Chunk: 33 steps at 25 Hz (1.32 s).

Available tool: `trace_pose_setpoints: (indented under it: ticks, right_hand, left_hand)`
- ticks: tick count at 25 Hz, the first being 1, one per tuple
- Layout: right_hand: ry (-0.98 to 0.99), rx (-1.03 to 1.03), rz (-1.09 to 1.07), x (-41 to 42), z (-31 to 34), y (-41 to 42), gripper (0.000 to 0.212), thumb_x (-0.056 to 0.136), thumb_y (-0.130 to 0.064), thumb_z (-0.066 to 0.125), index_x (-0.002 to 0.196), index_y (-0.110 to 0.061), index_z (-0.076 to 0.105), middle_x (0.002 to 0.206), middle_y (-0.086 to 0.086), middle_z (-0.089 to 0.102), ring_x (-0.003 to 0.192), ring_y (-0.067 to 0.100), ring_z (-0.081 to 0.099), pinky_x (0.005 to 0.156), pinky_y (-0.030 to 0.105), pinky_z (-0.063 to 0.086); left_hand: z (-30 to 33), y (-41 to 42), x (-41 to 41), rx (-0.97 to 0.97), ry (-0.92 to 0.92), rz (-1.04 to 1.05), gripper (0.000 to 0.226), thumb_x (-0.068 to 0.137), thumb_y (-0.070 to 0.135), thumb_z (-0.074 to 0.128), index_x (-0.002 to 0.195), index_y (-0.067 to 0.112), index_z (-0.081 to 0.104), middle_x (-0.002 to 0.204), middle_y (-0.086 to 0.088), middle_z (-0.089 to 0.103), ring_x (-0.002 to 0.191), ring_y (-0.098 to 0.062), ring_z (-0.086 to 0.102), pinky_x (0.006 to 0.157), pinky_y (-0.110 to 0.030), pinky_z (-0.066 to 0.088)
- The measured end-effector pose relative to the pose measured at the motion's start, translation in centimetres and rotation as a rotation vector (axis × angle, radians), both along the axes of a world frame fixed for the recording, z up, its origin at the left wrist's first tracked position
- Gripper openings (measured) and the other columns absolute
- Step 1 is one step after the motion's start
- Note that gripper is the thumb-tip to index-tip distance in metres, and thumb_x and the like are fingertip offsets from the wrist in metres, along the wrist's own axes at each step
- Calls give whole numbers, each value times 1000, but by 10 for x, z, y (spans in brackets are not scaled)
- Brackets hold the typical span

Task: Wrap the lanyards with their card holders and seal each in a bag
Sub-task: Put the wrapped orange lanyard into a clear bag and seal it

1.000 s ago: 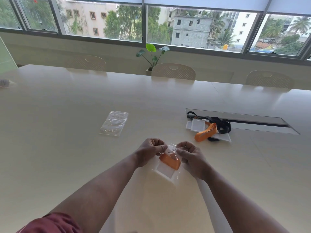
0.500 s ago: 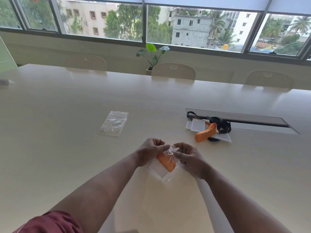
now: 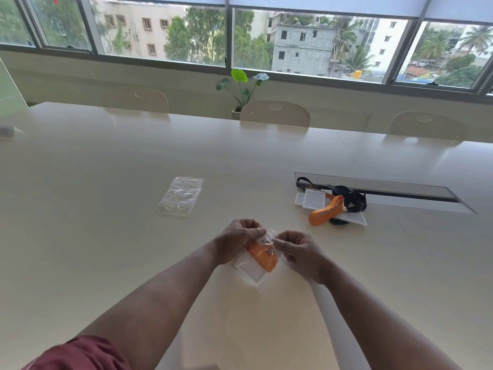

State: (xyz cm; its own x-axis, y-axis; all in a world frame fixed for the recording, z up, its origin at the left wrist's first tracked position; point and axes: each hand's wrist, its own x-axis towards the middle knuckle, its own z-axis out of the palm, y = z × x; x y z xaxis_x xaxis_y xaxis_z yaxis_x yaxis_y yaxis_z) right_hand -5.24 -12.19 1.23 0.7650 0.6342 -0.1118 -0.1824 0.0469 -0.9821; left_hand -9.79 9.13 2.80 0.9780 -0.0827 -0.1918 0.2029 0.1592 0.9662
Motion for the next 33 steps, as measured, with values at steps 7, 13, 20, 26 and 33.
trace_pose_setpoints:
  ticks: [7, 13, 20, 26, 33]
  right_hand:
    - [17, -50, 98, -3, 11, -1, 13, 89, -9, 70, 93, 2, 66, 83, 16, 59, 72, 22, 49, 67, 30, 40]
    - [-10, -151, 62, -11, 21, 4, 11, 93, -6, 67, 90, 3, 63, 64, 6, 52, 53, 9, 41, 49, 21, 31]
    - [-5, -80, -54, -8, 12, 2, 17, 91, -6, 69, 74, -9, 70, 60, 3, 57, 54, 10, 41, 51, 22, 32]
    - [-40, -126, -83, -5, 10, 0, 18, 94, -8, 68, 76, -9, 70, 59, 0, 58, 50, 7, 41, 46, 18, 35]
    - [-28, -213, -39, -5, 16, -2, 17, 98, -10, 64, 90, 5, 68, 70, 15, 53, 54, 14, 40, 48, 26, 31]
  left_hand:
    - [3, -1, 0, 41, 12, -41, 13, 91, 11, 73, 79, 13, 69, 78, -10, 68, 65, -19, 61, 64, -30, 52]
    - [3, -5, 1, 158, 6, -25, 17, 94, 10, 70, 78, 13, 66, 75, -8, 66, 62, -17, 59, 61, -28, 50]
    - [-3, -6, 3, 185, -9, 25, 19, 96, 12, 67, 78, 16, 64, 72, -3, 63, 60, -14, 56, 59, -27, 47]
    - [-5, -4, 3, 163, -10, 25, 14, 90, 16, 70, 77, 18, 64, 74, -4, 62, 65, -16, 55, 63, -30, 46]
    - [-3, -6, 4, 174, 12, 45, 16, 93, 11, 68, 79, 17, 64, 75, -5, 62, 64, -15, 56, 63, -29, 48]
